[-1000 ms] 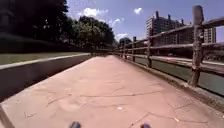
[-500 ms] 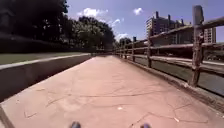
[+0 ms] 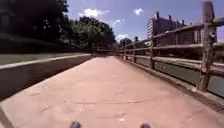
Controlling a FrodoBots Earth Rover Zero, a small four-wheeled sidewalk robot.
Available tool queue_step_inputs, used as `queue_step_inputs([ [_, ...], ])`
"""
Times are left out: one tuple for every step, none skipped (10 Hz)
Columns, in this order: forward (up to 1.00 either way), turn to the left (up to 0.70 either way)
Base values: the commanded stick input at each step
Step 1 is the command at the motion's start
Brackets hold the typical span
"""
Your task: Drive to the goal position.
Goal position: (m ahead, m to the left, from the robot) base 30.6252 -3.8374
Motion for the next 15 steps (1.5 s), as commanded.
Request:
queue_step_inputs([
  [1.0, 0.0],
  [1.0, 0.0],
  [1.0, 0.0],
  [1.0, 0.0],
  [1.0, 0.0],
  [1.0, 0.0],
  [1.0, 0.0],
  [1.0, 0.0],
  [1.0, 0.0],
  [1.0, 0.0],
  [1.0, 0.0],
  [1.0, 0.0],
  [1.0, 0.0],
  [1.0, 0.0],
  [1.0, 0.0],
])
